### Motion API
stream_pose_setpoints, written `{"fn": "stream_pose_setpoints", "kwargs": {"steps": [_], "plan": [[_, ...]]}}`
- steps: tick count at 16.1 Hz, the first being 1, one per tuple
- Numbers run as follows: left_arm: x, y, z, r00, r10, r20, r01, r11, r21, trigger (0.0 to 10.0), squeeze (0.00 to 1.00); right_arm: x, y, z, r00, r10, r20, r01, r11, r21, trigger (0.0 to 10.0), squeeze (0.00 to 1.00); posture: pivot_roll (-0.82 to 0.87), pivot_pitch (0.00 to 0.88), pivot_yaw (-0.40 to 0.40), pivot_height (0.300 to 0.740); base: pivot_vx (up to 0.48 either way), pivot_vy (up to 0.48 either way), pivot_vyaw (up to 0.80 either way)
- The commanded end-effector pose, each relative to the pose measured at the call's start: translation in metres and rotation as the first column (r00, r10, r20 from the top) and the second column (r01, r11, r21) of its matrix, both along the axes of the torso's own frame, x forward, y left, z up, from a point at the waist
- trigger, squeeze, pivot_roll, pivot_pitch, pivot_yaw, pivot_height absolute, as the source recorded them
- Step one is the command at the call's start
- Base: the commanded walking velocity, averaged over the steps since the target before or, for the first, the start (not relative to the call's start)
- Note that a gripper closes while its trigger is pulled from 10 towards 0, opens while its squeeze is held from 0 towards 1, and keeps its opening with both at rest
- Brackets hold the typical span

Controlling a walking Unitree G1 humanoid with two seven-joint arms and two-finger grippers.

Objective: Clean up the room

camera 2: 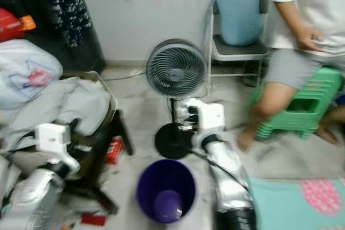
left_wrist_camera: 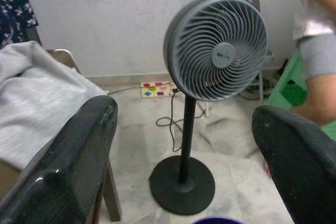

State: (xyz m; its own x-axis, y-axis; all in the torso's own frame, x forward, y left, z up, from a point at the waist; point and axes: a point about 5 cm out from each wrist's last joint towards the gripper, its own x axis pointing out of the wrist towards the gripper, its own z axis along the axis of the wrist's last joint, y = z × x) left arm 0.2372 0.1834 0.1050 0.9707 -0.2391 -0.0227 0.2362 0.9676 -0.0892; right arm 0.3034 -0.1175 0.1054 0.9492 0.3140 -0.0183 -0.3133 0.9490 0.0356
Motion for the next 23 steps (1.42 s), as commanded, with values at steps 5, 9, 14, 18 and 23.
{"fn": "stream_pose_setpoints", "kwargs": {"steps": [5, 9, 14, 18, 23], "plan": [[0.004, -0.002, 0.002, 1.0, 0.026, 0.0, -0.026, 1.0, 0.018, 10.0, 0.0, 0.0, -0.011, -0.003, 0.999, -0.031, -0.008, 0.031, 0.999, -0.008, 10.0, 0.0, -0.09, 0.0, 0.051, 0.74, 0.175, 0.0, 0.26], [0.004, 0.002, 0.001, 0.999, 0.048, -0.008, -0.048, 0.998, 0.03, 10.0, 0.0, 0.002, -0.009, -0.003, 1.0, -0.029, -0.009, 0.029, 1.0, -0.01, 10.0, 0.0, -0.08, 0.0, 0.055, 0.74, 0.0, 0.0, 0.13], [-0.012, 0.002, 0.008, 0.995, -0.097, 0.036, 0.091, 0.986, 0.138, 10.0, 0.0, 0.013, 0.011, -0.016, 0.997, -0.007, -0.077, 0.01, 1.0, 0.029, 10.0, 0.0, -0.03, 0.03, 0.079, 0.74, 0.0, 0.0, 0.32], [-0.029, 0.008, 0.013, 0.984, -0.178, 0.017, 0.17, 0.962, 0.213, 10.0, 0.0, 0.02, 0.012, -0.034, 0.98, -0.084, -0.18, 0.086, 0.996, 0.001, 10.0, 0.0, 0.01, 0.081, 0.108, 0.74, 0.0, 0.0, 0.0], [-0.041, -0.002, 0.021, 0.958, -0.288, 0.007, 0.279, 0.932, 0.232, 10.0, 0.0, 0.018, 0.013, -0.062, 0.926, -0.18, -0.333, 0.186, 0.983, -0.014, 10.0, 0.0, 0.05, 0.129, 0.132, 0.74, 0.0, 0.0, 0.0]]}}
